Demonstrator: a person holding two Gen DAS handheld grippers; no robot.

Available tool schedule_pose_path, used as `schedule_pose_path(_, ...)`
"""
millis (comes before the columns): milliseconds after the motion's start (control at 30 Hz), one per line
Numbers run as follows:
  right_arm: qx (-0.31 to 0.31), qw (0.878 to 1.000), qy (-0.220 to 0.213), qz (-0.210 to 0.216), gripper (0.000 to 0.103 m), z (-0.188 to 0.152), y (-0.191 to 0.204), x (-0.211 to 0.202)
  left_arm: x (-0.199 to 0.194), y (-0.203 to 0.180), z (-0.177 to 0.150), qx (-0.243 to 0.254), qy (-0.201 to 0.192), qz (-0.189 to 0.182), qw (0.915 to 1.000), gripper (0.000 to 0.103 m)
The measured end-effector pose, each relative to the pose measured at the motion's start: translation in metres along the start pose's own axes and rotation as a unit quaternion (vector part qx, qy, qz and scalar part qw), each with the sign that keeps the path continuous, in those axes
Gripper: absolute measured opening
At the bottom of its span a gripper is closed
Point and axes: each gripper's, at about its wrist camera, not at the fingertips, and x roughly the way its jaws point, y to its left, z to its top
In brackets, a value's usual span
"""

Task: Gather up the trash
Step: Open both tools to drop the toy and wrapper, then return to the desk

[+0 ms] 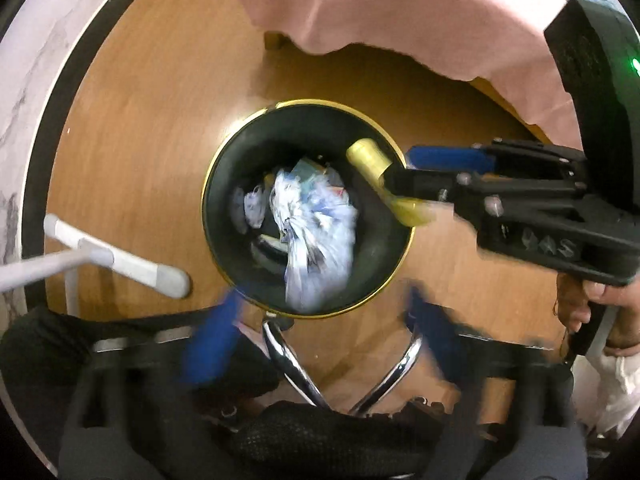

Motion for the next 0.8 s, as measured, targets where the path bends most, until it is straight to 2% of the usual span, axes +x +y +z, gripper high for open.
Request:
schedule_pose_path(33, 0.003, 1.000, -0.005, -0.011, 0.092, 0.001, 0.000, -0.007, -0.006, -0.004, 0.000, 0.010, -0.010, -0.001, 0.9999, 0.095)
schedule_pose_path(133, 0.006, 0.999, -0.025, -0.037, 0.092, 0.006, 0.002, -0.033, -0.035, -0.015, 0.001, 0.041, -0.047, 0.009, 0.9980, 0.095)
schedule_pose_path(200, 0.018, 0.997, -0.043, -0.068, 0.092, 0.009, 0.001, -0.056, -0.079, -0.028, -0.005, 0.064, -0.123, 0.040, 0.9895, 0.095)
schedule_pose_path(233, 0.023, 0.994, -0.060, -0.089, 0.092, 0.012, 0.003, -0.072, -0.098, -0.033, -0.009, 0.076, -0.159, 0.060, 0.9824, 0.095)
schedule_pose_path(267, 0.025, 0.989, -0.079, -0.120, 0.093, 0.014, 0.008, -0.088, -0.134, -0.041, -0.023, 0.091, -0.222, 0.089, 0.9667, 0.095)
schedule_pose_path(300, 0.025, 0.983, -0.094, -0.153, 0.095, 0.016, 0.014, -0.100, -0.154, -0.044, -0.034, 0.091, -0.251, 0.097, 0.9587, 0.095)
schedule_pose_path(333, 0.019, 0.974, -0.112, -0.196, 0.095, 0.022, 0.024, -0.116, -0.177, -0.045, -0.046, 0.088, -0.281, 0.095, 0.9509, 0.095)
schedule_pose_path(367, 0.008, 0.966, -0.129, -0.222, 0.095, 0.027, 0.035, -0.135, -0.206, -0.043, -0.063, 0.080, -0.315, 0.081, 0.9424, 0.095)
schedule_pose_path(433, -0.015, 0.958, -0.168, -0.231, 0.096, 0.037, 0.069, -0.163, -0.253, -0.031, -0.095, 0.059, -0.371, 0.070, 0.9239, 0.095)
schedule_pose_path(467, -0.025, 0.956, -0.187, -0.224, 0.096, 0.041, 0.085, -0.175, -0.277, -0.022, -0.114, 0.044, -0.406, 0.085, 0.9089, 0.095)
schedule_pose_path(533, -0.061, 0.948, -0.244, -0.193, 0.096, 0.046, 0.136, -0.201, -0.313, -0.003, -0.149, 0.011, -0.459, 0.144, 0.8765, 0.095)
schedule_pose_path(567, -0.097, 0.941, -0.275, -0.173, 0.096, 0.046, 0.172, -0.214, -0.333, 0.015, -0.177, -0.020, -0.489, 0.184, 0.8525, 0.095)
schedule_pose_path(633, -0.162, 0.929, -0.298, -0.145, 0.096, 0.044, 0.228, -0.220, -0.352, 0.041, -0.209, -0.068, -0.506, 0.208, 0.8341, 0.095)
schedule_pose_path(667, -0.187, 0.926, -0.299, -0.134, 0.096, 0.042, 0.249, -0.219, -0.363, 0.068, -0.237, -0.112, -0.507, 0.215, 0.8269, 0.095)
schedule_pose_path(800, -0.290, 0.915, -0.266, -0.090, 0.096, 0.027, 0.348, -0.191, -0.377, 0.145, -0.321, -0.237, -0.484, 0.235, 0.8092, 0.096)
